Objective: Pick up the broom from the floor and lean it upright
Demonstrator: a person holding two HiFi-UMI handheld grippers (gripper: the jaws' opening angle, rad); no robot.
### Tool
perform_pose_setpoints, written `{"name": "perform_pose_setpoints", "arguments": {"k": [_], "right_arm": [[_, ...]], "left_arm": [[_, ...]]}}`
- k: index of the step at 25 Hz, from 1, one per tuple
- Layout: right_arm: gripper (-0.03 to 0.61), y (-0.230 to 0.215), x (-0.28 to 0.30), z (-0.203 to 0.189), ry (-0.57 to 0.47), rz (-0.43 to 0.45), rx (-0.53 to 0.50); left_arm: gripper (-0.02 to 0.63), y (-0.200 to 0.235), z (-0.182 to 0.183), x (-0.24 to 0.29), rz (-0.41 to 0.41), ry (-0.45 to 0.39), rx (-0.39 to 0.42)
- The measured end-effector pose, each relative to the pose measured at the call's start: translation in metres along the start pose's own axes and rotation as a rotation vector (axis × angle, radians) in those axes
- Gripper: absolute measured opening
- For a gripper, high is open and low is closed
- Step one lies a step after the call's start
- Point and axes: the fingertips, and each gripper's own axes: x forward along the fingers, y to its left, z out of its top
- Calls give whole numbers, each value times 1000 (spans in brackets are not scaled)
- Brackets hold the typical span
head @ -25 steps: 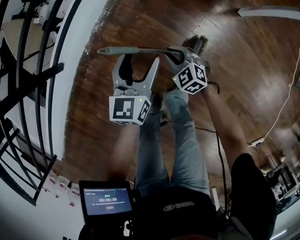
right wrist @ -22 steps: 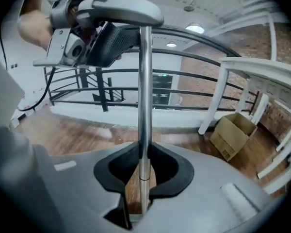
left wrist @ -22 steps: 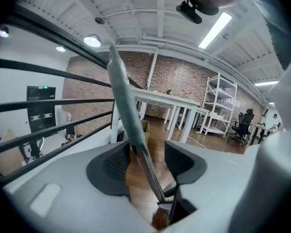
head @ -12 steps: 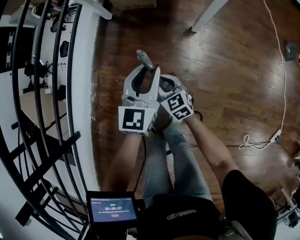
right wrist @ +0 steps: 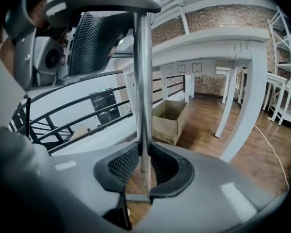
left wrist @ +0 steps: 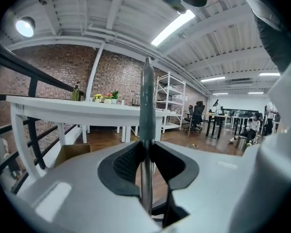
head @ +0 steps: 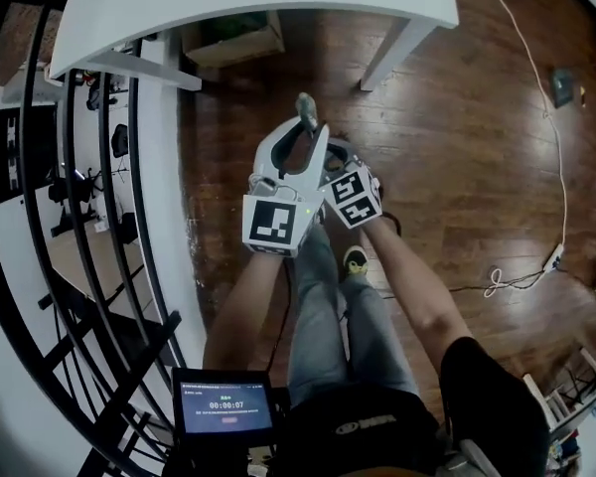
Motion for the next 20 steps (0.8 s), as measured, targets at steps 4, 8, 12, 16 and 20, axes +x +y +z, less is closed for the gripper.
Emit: {"name": "perform_pose_setpoints", "arguments": {"k": [4,8,12,16,20], "right_arm": [[81,74,-26,-74,42,-38,79],[81,86,-21,-112,64,-57,120],[81,81,-16,-127,38,-60,143],[84,75,-8,-123,32,-54,134],[87,70,-3,-121,33,-67,130]], "left_arm": [[101,-40,-56,-72,-87,35,-21],[103,-50,-92,-78,-137,69,-28],[103,-58,-107,-68,-148,56,-17],[103,-55,-110,-57,-168,48,-10],[104,-51,-108,-52,-200,34,10]]}}
